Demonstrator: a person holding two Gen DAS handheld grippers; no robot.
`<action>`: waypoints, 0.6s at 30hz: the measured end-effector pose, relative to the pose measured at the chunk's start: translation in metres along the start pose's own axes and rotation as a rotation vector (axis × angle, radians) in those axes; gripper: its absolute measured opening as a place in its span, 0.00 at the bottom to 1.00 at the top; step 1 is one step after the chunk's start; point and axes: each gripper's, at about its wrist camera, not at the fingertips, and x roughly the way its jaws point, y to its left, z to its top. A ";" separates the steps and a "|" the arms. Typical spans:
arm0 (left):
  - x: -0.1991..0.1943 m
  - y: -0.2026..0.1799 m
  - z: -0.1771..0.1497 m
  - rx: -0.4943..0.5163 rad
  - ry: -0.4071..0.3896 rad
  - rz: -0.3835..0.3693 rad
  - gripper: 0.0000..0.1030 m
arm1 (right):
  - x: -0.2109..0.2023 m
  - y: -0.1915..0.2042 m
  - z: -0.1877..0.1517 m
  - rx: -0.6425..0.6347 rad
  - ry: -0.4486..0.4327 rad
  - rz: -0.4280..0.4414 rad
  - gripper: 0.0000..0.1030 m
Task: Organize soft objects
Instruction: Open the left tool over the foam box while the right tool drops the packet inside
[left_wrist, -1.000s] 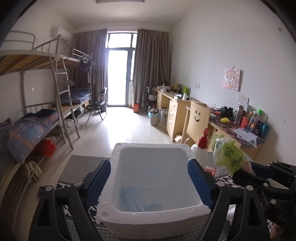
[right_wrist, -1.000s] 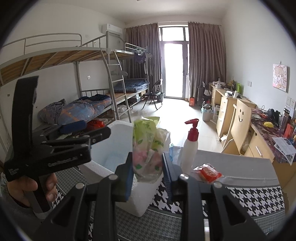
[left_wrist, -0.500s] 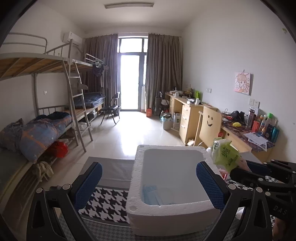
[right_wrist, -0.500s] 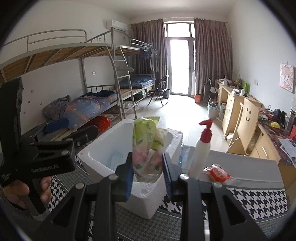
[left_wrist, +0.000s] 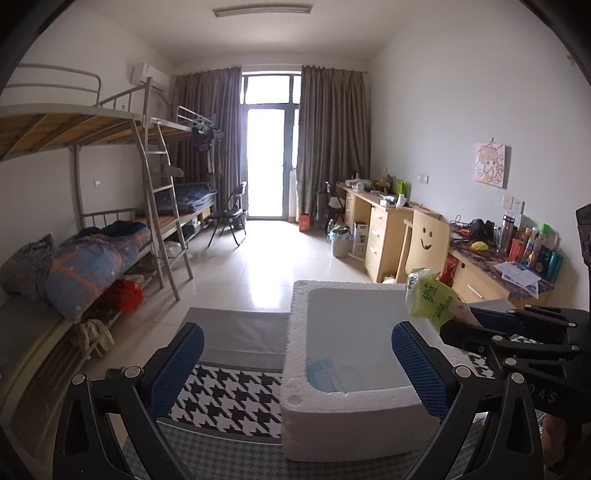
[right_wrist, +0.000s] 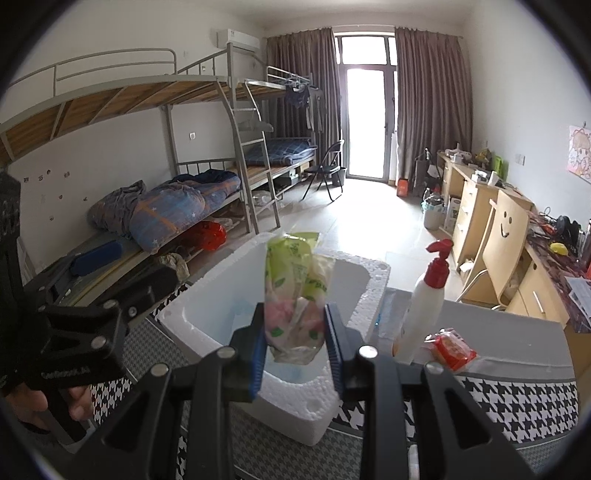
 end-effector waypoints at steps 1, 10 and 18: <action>0.000 0.001 0.000 -0.003 0.001 0.003 0.99 | 0.002 0.001 0.000 0.001 0.006 0.004 0.33; -0.004 0.011 -0.004 -0.024 0.002 0.011 0.99 | 0.013 -0.002 0.003 0.006 0.032 0.015 0.33; -0.007 0.012 -0.007 -0.020 0.003 0.008 0.99 | 0.020 -0.004 0.000 0.000 0.046 0.010 0.68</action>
